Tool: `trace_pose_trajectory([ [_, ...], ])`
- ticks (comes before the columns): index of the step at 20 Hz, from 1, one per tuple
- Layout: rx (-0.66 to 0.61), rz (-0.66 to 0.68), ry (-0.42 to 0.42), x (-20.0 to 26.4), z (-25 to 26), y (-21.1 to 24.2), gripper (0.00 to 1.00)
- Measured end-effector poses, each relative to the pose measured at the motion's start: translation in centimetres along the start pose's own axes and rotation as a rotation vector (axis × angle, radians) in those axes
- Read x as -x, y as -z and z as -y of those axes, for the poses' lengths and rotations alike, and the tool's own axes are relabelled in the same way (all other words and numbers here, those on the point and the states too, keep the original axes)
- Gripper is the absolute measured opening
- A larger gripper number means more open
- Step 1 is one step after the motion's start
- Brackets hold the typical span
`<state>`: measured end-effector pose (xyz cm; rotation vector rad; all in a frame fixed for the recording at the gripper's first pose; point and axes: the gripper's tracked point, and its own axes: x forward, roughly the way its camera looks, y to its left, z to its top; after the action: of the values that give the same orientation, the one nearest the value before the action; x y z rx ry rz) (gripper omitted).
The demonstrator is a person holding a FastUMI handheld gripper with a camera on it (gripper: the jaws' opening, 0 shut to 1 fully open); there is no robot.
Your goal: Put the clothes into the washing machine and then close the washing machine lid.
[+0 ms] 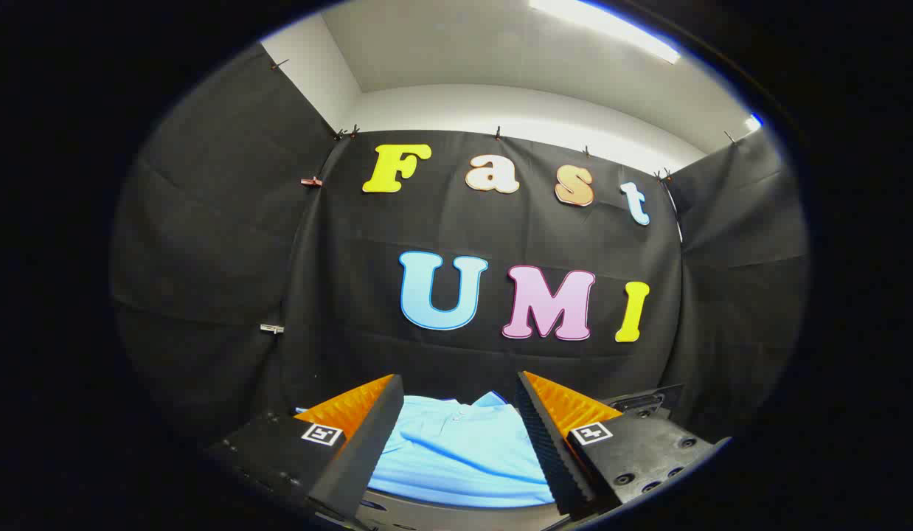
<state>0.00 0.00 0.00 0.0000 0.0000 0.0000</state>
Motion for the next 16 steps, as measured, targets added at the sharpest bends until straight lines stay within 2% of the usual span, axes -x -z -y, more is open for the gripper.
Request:
trace_pose_trajectory([
  [16, 0.003, -0.051, 0.006, -0.8, 0.6, 1.5, 0.96],
])
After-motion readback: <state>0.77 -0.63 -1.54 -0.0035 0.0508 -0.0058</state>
